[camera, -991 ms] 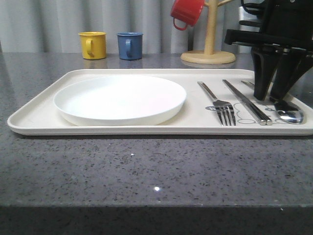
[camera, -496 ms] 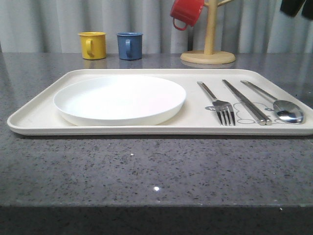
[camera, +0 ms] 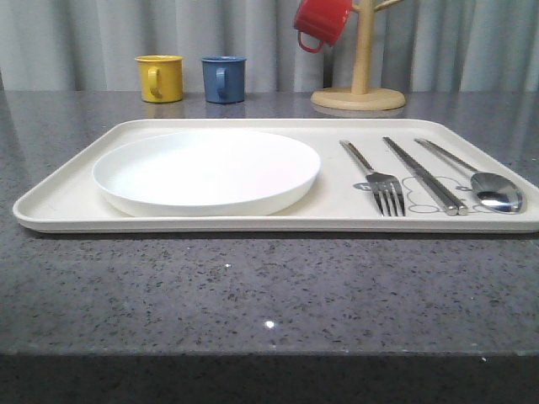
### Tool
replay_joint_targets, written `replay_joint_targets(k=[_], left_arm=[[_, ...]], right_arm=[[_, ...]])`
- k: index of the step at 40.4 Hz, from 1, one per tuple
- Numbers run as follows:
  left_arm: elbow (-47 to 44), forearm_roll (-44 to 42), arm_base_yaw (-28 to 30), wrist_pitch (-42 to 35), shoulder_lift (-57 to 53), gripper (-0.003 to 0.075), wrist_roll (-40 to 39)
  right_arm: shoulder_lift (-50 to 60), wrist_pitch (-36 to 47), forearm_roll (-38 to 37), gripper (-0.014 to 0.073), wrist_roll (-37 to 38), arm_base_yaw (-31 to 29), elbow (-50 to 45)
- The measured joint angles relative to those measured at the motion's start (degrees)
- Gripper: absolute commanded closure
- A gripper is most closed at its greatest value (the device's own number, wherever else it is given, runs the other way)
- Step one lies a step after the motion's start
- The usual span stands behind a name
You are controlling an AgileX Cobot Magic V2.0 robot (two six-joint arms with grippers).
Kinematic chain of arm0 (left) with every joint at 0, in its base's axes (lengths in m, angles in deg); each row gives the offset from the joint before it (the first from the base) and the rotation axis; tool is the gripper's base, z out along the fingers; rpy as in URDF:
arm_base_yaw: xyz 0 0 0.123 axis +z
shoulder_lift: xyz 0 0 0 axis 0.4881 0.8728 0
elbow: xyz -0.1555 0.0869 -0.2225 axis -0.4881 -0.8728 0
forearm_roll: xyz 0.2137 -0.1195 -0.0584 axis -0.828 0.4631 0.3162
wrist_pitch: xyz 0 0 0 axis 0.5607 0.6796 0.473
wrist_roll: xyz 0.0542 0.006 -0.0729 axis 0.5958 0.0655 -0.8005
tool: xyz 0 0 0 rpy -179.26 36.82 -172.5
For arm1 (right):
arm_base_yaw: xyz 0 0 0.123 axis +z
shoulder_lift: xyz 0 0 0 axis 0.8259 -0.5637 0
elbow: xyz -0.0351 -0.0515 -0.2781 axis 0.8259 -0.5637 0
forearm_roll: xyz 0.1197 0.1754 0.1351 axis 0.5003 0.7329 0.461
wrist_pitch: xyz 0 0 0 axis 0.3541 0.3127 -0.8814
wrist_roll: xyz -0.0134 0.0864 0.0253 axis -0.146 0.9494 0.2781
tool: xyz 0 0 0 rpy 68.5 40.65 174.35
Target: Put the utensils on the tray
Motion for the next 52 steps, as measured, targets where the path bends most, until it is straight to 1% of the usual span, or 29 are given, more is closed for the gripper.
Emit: replay_joint_targets(k=[6,14,28,41,44,51,52], left_arm=[[0.0,0.0,0.0,0.0,0.0,0.0352,0.0],[0.0,0.0,0.0,0.0,0.0,0.0351,0.0],[0.0,0.0,0.0,0.0,0.0,0.0351,-0.04],[0.0,0.0,0.0,0.0,0.0,0.0351,-0.04],[0.0,0.0,0.0,0.0,0.0,0.0351,-0.04],[0.0,0.0,0.0,0.0,0.0,0.0351,-0.04],[0.0,0.0,0.0,0.0,0.0,0.0352,-0.04]], right_arm=[[9.89,0.0,-0.5,0.0272,0.0,0.0,-4.28],[16.87,-1.47,-0.5,0.0272,0.0,0.0,-7.18],[17.71,-2.15,-0.5,0.0273,0.0,0.0,-10.24],[17.71,-1.68,-2.09,0.0279,0.0,0.0,-10.36],[17.71,-1.43,-2.5,0.0341,0.0,0.0,-10.36],[17.71,-1.2,-2.73,0.0608,0.0,0.0,-10.36],[17.71,-1.2,-2.73,0.0634,0.0,0.0,-10.36]])
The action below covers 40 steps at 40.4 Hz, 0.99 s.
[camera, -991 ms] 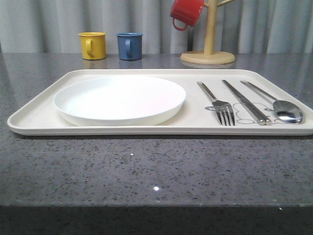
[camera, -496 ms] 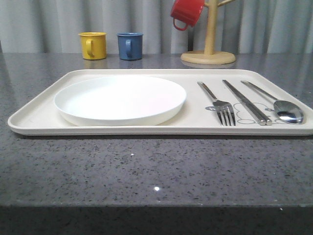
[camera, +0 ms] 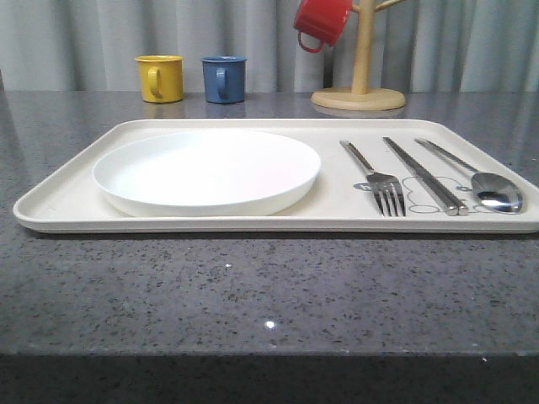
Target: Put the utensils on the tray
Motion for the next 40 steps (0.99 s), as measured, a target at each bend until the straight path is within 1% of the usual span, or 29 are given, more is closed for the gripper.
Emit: replay_joint_targets(k=[1,6,8,11,15,17,22,35,38,40], left_arm=[[0.0,0.0,0.0,0.0,0.0,0.0351,0.0],[0.0,0.0,0.0,0.0,0.0,0.0353,0.0],[0.0,0.0,0.0,0.0,0.0,0.037,0.0],[0.0,0.0,0.0,0.0,0.0,0.0477,0.0],[0.0,1.21,0.0,-0.1,0.0,0.0675,0.0],[0.0,2.01,0.0,-0.1,0.0,0.0738,0.0],[0.0,3.55,0.0,-0.1,0.0,0.074,0.0],[-0.14,3.85,0.0,-0.25,0.0,0.074,0.0],[-1.55,3.85,0.16,-2.13,-1.02,0.074,0.0],[-3.45,3.75,2.18,-4.03,-2.59,0.074,0.0]], right_arm=[[0.0,0.13,0.0,0.0663,0.0,0.0,0.0],[0.0,0.25,-0.13,0.0661,0.0,0.0,0.0],[0.0,0.49,-0.13,0.0661,0.0,0.0,0.0],[0.0,0.84,-0.13,0.0661,0.0,0.0,0.0],[0.0,0.84,-0.13,0.0661,0.0,0.0,0.0],[0.0,0.84,-0.13,0.0661,0.0,0.0,0.0],[0.0,0.84,-0.13,0.0661,0.0,0.0,0.0],[0.0,0.84,-0.13,0.0661,0.0,0.0,0.0],[0.0,0.87,-0.13,0.0661,0.0,0.0,0.0],[0.0,0.87,-0.13,0.0661,0.0,0.0,0.0]])
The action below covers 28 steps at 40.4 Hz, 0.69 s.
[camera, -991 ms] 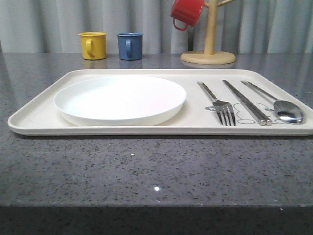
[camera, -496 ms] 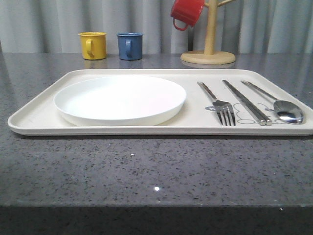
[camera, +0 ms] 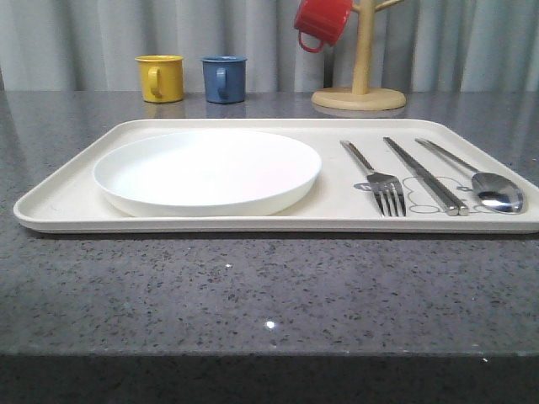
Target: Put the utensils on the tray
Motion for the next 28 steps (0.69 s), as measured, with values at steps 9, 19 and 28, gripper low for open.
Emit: replay_joint_targets(k=[9,19,28], left_arm=[[-20.85,-1.42,18.42,-19.67,-16.78,0.074,-0.09],[-42.34,-1.58,30.72,-33.63,-30.8,0.074,-0.09],[-51.63,-1.28,31.99,-38.84,-36.62,0.074,-1.19]], right_arm=[[0.0,0.0,-0.03,0.0661,0.0,0.0,0.0],[0.0,0.0,-0.03,0.0661,0.0,0.0,0.0],[0.0,0.09,-0.12,0.0661,0.0,0.0,0.0]])
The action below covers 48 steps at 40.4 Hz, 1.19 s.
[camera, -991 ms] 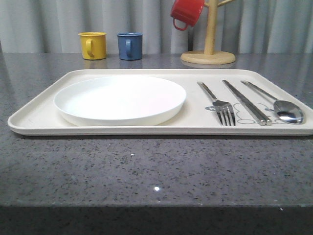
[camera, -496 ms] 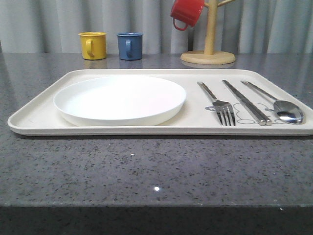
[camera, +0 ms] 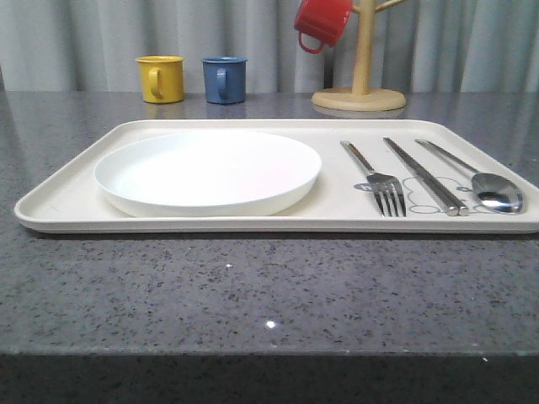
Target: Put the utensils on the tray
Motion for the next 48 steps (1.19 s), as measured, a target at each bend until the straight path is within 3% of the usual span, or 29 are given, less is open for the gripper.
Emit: replay_joint_targets(k=[5,14,48], left_arm=[[-2.46,-4.1,0.0,-2.77,0.0,0.074,-6.17],[-2.52,-5.04,0.0,-9.72,0.0,0.074,-7.65],[-2.52,-5.04,0.0,-9.73,0.0,0.074,-7.68]], right_arm=[[0.0,0.0,0.0,0.0661,0.0,0.0,0.0],[0.0,0.0,0.0,0.0661,0.0,0.0,0.0],[2.1,2.92,-0.82,0.0661,0.0,-1.03,-2.75]])
